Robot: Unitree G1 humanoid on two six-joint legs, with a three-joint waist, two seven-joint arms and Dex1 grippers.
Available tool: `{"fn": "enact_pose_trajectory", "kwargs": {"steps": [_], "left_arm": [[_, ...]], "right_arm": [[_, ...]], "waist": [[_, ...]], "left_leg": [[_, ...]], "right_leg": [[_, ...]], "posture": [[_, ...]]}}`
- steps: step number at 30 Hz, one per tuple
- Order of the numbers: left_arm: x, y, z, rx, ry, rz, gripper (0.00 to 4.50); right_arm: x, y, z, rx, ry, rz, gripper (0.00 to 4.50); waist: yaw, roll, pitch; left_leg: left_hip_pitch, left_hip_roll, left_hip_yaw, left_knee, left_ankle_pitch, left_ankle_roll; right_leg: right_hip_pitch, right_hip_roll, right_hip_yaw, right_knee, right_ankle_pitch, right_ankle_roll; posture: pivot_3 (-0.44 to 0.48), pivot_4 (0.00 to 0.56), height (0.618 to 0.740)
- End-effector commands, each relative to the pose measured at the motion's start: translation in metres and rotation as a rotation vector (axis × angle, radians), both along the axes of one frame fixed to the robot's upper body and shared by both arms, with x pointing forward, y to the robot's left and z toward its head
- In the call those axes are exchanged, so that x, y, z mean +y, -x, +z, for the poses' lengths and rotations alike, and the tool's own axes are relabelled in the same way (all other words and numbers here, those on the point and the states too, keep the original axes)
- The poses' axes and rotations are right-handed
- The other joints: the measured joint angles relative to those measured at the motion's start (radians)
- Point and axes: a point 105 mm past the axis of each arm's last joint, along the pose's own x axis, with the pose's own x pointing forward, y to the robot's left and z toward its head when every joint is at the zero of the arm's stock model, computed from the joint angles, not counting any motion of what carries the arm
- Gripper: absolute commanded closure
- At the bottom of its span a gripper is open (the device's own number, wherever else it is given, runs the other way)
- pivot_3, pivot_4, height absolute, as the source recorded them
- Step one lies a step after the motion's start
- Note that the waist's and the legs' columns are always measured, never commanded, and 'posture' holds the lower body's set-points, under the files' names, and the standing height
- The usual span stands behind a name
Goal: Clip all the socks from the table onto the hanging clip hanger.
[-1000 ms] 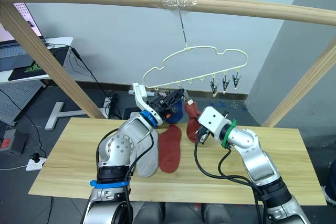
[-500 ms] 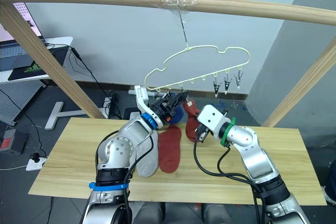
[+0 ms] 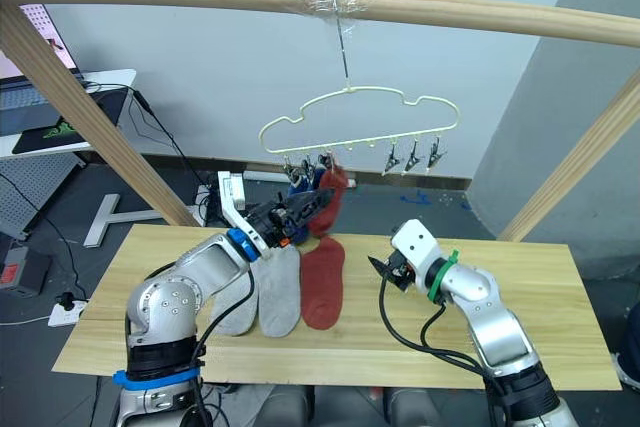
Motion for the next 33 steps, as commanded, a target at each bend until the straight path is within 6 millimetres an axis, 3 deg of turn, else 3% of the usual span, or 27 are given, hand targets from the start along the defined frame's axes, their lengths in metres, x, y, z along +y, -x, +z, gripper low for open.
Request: {"fn": "enact_pose_trajectory", "kwargs": {"steps": [1, 3, 8, 10, 13, 16, 31, 33], "left_arm": [[-0.009, 0.026, 0.012, -0.146, -0.119, -0.112, 0.00], [-0.008, 0.030, 0.013, -0.210, -0.183, -0.133, 0.00], [0.001, 0.025, 0.025, -0.339, -0.226, -0.120, 0.00], [-0.001, 0.024, 0.027, -0.368, -0.241, -0.137, 0.00], [-0.003, 0.018, 0.038, -0.393, -0.208, -0.125, 0.00], [-0.003, 0.016, 0.038, -0.396, -0.205, -0.112, 0.00], [0.003, 0.015, 0.036, -0.397, -0.217, -0.086, 0.00], [0.004, 0.015, 0.035, -0.397, -0.219, -0.082, 0.00]], "right_arm": [[-0.012, -0.005, 0.038, -0.080, -0.151, -0.171, 0.03], [-0.013, -0.007, 0.051, -0.095, -0.223, -0.218, 0.23], [-0.004, -0.014, 0.068, -0.148, -0.280, -0.269, 1.63], [-0.003, -0.017, 0.068, -0.147, -0.283, -0.283, 1.63], [-0.003, -0.024, 0.075, -0.168, -0.333, -0.323, 2.14], [0.000, -0.030, 0.078, -0.170, -0.334, -0.332, 3.14], [0.006, -0.060, 0.090, -0.149, -0.446, -0.362, 3.14], [0.008, -0.061, 0.091, -0.154, -0.441, -0.357, 2.79]], "waist": [[-0.001, 0.000, 0.000], [-0.001, 0.000, 0.000], [-0.004, 0.000, 0.000], [-0.003, 0.000, 0.000], [-0.003, 0.000, 0.000], [-0.004, 0.000, 0.000], [0.002, 0.000, 0.000], [0.004, 0.000, 0.000]], "left_leg": [[0.000, 0.000, 0.000, 0.000, 0.000, 0.000], [0.000, 0.001, 0.000, -0.001, 0.000, 0.000], [0.000, 0.000, 0.001, -0.001, 0.000, 0.000], [0.000, 0.000, 0.001, -0.002, 0.000, 0.000], [-0.001, 0.000, 0.001, -0.002, 0.000, 0.000], [-0.002, 0.001, 0.001, -0.002, 0.000, 0.000], [-0.015, 0.001, 0.001, -0.002, 0.000, 0.000], [-0.015, 0.001, 0.000, -0.002, 0.000, 0.000]], "right_leg": [[0.000, 0.000, 0.000, 0.000, 0.000, 0.000], [-0.001, 0.000, 0.000, 0.000, 0.000, 0.000], [-0.001, 0.000, 0.000, 0.000, -0.001, -0.001], [-0.001, 0.000, 0.000, 0.000, -0.001, -0.002], [-0.002, 0.000, 0.000, -0.001, -0.002, -0.002], [-0.003, 0.000, 0.000, -0.001, -0.001, -0.002], [-0.016, 0.000, -0.001, 0.002, 0.001, -0.006], [-0.017, 0.000, -0.002, 0.002, 0.001, -0.006]], "posture": [[0.136, 0.150, 0.740], [0.134, 0.151, 0.740], [0.128, 0.150, 0.740], [0.128, 0.151, 0.740], [0.131, 0.148, 0.740], [0.132, 0.150, 0.740], [0.162, 0.153, 0.740], [0.162, 0.153, 0.740]]}}
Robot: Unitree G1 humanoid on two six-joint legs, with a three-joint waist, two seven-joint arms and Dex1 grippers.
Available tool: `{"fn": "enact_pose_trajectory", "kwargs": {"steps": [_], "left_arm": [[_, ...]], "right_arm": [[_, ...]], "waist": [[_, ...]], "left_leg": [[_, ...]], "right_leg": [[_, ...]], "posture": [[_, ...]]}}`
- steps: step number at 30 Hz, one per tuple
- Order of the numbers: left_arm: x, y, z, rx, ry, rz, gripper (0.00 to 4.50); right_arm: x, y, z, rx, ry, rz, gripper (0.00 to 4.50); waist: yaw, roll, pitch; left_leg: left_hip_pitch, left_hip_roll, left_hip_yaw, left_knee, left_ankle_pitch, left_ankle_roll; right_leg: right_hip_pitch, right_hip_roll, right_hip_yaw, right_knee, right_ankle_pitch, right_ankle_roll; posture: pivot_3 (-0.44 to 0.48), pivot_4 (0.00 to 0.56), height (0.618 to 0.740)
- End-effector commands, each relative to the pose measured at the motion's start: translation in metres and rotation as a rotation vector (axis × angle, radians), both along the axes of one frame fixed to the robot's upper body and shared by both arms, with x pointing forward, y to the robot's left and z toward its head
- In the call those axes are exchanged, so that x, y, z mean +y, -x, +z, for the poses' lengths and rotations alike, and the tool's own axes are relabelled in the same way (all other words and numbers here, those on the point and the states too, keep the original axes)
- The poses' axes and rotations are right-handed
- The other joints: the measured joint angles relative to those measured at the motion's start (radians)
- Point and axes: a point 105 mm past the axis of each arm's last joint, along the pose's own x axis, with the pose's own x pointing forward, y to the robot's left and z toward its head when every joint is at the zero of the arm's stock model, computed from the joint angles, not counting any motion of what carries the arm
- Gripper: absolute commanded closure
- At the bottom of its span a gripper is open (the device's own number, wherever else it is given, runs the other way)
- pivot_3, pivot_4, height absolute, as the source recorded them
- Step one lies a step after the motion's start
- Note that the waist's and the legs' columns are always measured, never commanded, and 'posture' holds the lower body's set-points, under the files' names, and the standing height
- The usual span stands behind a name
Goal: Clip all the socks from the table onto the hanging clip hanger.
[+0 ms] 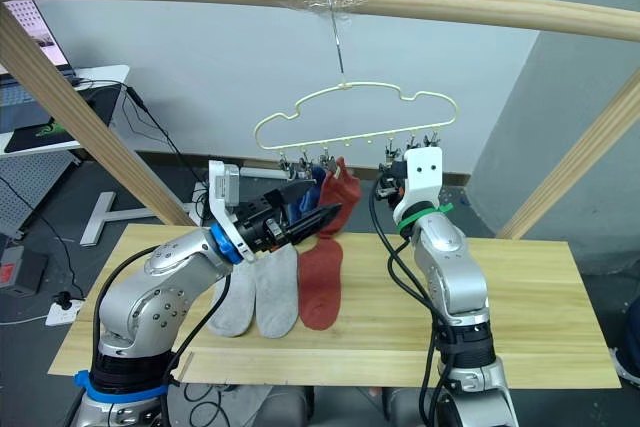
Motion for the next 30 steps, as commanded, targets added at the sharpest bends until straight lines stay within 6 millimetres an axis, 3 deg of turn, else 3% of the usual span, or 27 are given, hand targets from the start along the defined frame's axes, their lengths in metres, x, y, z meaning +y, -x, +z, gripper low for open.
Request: {"fn": "enact_pose_trajectory", "kwargs": {"steps": [1, 5, 21, 30], "left_arm": [[0.003, 0.002, 0.009, -0.046, 0.006, 0.013, 0.00], [0.003, 0.001, 0.009, -0.048, 0.007, 0.016, 0.00], [0.006, 0.000, 0.028, -0.144, 0.016, 0.026, 0.00], [0.005, -0.001, 0.038, -0.167, 0.042, 0.025, 0.00]], "right_arm": [[0.003, -0.001, 0.018, -0.068, -0.026, 0.009, 2.60], [0.007, -0.004, 0.021, -0.079, -0.027, 0.014, 1.23], [0.029, -0.002, 0.038, -0.145, -0.052, 0.102, 1.23], [0.025, -0.008, 0.037, -0.128, -0.082, 0.092, 1.23]], "waist": [[0.001, 0.000, 0.000], [0.002, 0.000, 0.000], [0.015, 0.000, 0.000], [0.016, 0.000, 0.000]], "left_leg": [[0.000, 0.000, 0.000, 0.000, 0.000, 0.000], [0.000, 0.000, 0.000, 0.000, 0.000, 0.000], [0.000, 0.000, 0.000, 0.000, 0.000, 0.000], [0.000, 0.000, 0.000, 0.000, 0.000, 0.000]], "right_leg": [[0.000, 0.000, 0.000, 0.000, 0.000, 0.000], [0.000, 0.000, 0.000, 0.000, 0.000, 0.000], [0.000, 0.000, 0.000, 0.000, 0.000, 0.000], [0.000, 0.000, 0.000, 0.000, 0.000, 0.000]], "posture": [[0.164, 0.152, 0.740], [0.165, 0.150, 0.740], [0.168, 0.154, 0.740], [0.173, 0.156, 0.740]]}}
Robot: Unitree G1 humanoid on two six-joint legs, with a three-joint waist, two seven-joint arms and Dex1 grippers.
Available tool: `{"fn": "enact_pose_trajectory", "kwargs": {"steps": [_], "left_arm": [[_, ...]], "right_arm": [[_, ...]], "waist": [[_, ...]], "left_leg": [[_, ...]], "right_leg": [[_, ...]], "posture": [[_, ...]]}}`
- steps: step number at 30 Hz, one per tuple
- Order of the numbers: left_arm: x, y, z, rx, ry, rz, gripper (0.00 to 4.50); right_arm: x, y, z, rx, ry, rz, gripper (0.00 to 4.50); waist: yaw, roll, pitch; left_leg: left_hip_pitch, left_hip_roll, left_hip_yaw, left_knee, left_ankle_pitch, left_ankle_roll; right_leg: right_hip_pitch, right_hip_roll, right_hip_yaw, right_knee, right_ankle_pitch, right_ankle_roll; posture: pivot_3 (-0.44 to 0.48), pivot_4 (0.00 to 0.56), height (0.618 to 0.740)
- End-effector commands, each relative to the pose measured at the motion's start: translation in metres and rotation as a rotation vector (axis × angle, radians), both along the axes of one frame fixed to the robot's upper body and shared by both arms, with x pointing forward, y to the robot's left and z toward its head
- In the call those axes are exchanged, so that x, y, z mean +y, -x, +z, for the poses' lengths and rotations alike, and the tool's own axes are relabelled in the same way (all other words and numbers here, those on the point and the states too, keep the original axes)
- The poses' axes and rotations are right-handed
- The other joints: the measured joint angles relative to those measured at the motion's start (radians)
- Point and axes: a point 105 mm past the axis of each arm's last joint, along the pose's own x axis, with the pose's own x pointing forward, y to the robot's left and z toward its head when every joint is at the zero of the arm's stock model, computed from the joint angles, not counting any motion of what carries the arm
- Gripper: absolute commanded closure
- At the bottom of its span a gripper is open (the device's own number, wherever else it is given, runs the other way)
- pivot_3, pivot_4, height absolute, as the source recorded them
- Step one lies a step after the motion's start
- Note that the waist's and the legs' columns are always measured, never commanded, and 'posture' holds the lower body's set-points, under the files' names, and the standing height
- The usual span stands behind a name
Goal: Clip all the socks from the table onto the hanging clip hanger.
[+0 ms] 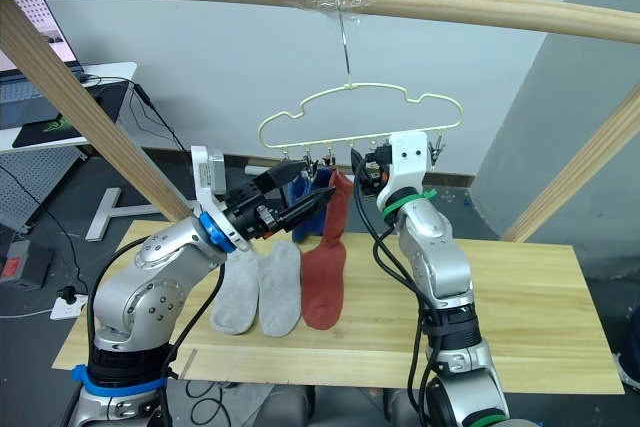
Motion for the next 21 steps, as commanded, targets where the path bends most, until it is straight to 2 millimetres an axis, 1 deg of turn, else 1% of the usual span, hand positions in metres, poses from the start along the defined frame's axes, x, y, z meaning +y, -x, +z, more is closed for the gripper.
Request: {"fn": "enact_pose_trajectory", "kwargs": {"steps": [1, 13, 16, 21], "left_arm": [[-0.0004, 0.0032, 0.0149, -0.054, 0.023, -0.005, 0.00], [-0.0027, 0.0044, 0.0180, -0.061, 0.036, -0.014, 0.00], [-0.0030, 0.0043, 0.0187, -0.061, 0.037, -0.015, 0.00], [-0.0026, 0.0038, 0.0174, -0.047, 0.048, -0.009, 0.00]], "right_arm": [[-0.0031, -0.0004, 0.0203, -0.071, -0.032, -0.004, 1.23], [-0.0058, -0.0026, 0.0179, -0.062, -0.036, -0.028, 1.23], [-0.0067, -0.0032, 0.0171, -0.057, -0.038, -0.032, 1.81], [-0.0072, -0.0037, 0.0170, -0.056, -0.041, -0.036, 3.54]], "waist": [[0.000, 0.000, 0.000], [0.000, 0.000, 0.000], [0.000, 0.000, 0.000], [0.000, 0.000, 0.000]], "left_leg": [[0.000, 0.000, 0.000, 0.000, 0.000, 0.000], [0.000, 0.000, 0.000, 0.000, 0.000, 0.000], [0.000, 0.000, 0.000, 0.000, 0.000, 0.000], [0.000, 0.000, 0.000, 0.000, 0.000, 0.000]], "right_leg": [[0.000, 0.000, 0.000, 0.000, 0.000, 0.000], [0.000, 0.000, 0.000, 0.000, 0.000, 0.000], [0.000, 0.000, 0.000, 0.000, 0.000, 0.000], [0.000, 0.000, 0.000, 0.000, 0.000, 0.000]], "posture": [[0.173, 0.156, 0.740], [0.174, 0.155, 0.740], [0.174, 0.155, 0.740], [0.174, 0.155, 0.740]]}}
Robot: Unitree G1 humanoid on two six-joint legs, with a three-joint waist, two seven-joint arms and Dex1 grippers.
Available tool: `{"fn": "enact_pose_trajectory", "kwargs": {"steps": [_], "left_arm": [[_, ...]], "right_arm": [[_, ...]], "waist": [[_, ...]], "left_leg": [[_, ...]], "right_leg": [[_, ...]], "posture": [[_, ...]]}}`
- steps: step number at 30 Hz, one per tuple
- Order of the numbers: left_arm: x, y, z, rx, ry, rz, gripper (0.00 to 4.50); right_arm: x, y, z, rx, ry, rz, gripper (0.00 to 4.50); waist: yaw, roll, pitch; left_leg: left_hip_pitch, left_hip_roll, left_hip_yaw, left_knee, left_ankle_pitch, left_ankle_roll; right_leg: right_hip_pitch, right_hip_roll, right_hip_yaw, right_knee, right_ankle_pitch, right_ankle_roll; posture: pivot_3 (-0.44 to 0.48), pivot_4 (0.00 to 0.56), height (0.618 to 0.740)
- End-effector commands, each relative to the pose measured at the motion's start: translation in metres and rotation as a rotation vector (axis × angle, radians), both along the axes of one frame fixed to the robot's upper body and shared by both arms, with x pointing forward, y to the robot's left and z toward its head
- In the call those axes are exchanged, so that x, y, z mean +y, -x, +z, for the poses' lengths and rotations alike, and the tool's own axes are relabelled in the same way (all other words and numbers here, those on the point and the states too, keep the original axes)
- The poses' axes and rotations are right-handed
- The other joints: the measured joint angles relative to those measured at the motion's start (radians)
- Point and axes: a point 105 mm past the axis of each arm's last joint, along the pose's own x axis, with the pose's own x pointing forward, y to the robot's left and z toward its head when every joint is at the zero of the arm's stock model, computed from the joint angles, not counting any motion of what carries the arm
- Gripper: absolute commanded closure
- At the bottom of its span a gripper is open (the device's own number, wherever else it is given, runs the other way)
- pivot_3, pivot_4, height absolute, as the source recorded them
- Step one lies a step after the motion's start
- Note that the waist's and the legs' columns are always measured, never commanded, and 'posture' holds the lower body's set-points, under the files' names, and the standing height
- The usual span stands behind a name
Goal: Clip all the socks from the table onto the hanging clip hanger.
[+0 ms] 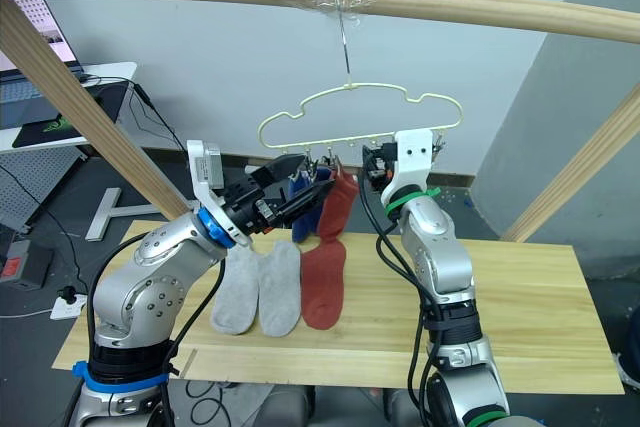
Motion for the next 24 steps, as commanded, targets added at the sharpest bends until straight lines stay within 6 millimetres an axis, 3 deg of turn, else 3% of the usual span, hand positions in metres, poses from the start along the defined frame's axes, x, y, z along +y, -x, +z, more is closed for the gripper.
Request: {"fn": "enact_pose_trajectory", "kwargs": {"steps": [1, 4, 10, 12, 14, 16, 21, 24], "left_arm": [[-0.002, 0.005, 0.012, -0.043, 0.020, -0.012, 0.00], [-0.005, 0.008, 0.007, -0.028, 0.007, -0.026, 0.00], [-0.002, 0.026, -0.061, 0.110, -0.201, -0.050, 0.00], [0.007, 0.027, -0.101, 0.184, -0.322, -0.006, 0.00], [0.015, 0.023, -0.145, 0.234, -0.446, 0.074, 0.00], [0.015, 0.017, -0.163, 0.242, -0.465, 0.128, 0.00], [-0.004, -0.007, -0.193, 0.237, -0.488, 0.191, 0.00], [-0.010, -0.032, -0.205, 0.234, -0.515, 0.281, 0.00]], "right_arm": [[-0.002, 0.001, 0.016, -0.059, -0.030, -0.003, 3.83], [-0.003, 0.002, 0.016, -0.055, -0.031, -0.002, 4.45], [-0.012, 0.004, 0.008, -0.019, 0.006, 0.020, 4.49], [-0.014, 0.005, 0.005, 0.000, 0.023, 0.035, 4.49], [-0.014, 0.007, 0.001, 0.019, 0.047, 0.049, 4.49], [-0.015, 0.009, 0.000, 0.026, 0.049, 0.047, 4.49], [-0.014, 0.014, -0.006, 0.050, 0.051, 0.041, 4.49], [-0.012, 0.017, -0.007, 0.059, 0.044, 0.028, 4.49]], "waist": [[0.000, 0.000, 0.000], [0.000, 0.000, 0.000], [0.000, 0.001, 0.000], [0.000, 0.002, -0.001], [0.000, 0.005, -0.003], [0.000, 0.006, -0.003], [0.005, 0.007, -0.005], [0.002, 0.008, -0.007]], "left_leg": [[0.000, 0.000, 0.000, 0.000, 0.000, 0.000], [0.000, 0.000, 0.000, 0.000, 0.000, 0.000], [0.000, 0.000, 0.000, -0.001, 0.000, 0.000], [0.000, 0.000, 0.000, -0.001, 0.000, 0.000], [0.001, 0.000, 0.001, 0.000, 0.000, 0.000], [0.001, 0.000, 0.002, 0.000, 0.000, 0.000], [0.000, 0.000, 0.002, 0.002, 0.000, 0.000], [0.000, 0.000, 0.002, 0.003, 0.000, 0.001]], "right_leg": [[0.000, 0.000, 0.000, 0.000, 0.000, 0.000], [0.000, 0.000, 0.000, 0.000, 0.000, 0.000], [0.000, 0.000, 0.000, 0.000, 0.000, 0.000], [0.000, 0.000, 0.000, 0.001, 0.000, 0.000], [0.000, 0.000, 0.000, 0.001, 0.000, 0.000], [0.000, 0.000, 0.001, -0.001, 0.000, 0.000], [0.000, 0.000, 0.001, 0.000, 0.001, 0.000], [0.001, 0.000, 0.001, 0.000, 0.003, 0.001]], "posture": [[0.174, 0.155, 0.740], [0.174, 0.155, 0.740], [0.174, 0.155, 0.740], [0.150, 0.142, 0.740], [0.139, 0.140, 0.740], [0.139, 0.140, 0.740], [0.133, 0.140, 0.740], [0.111, 0.143, 0.740]]}}
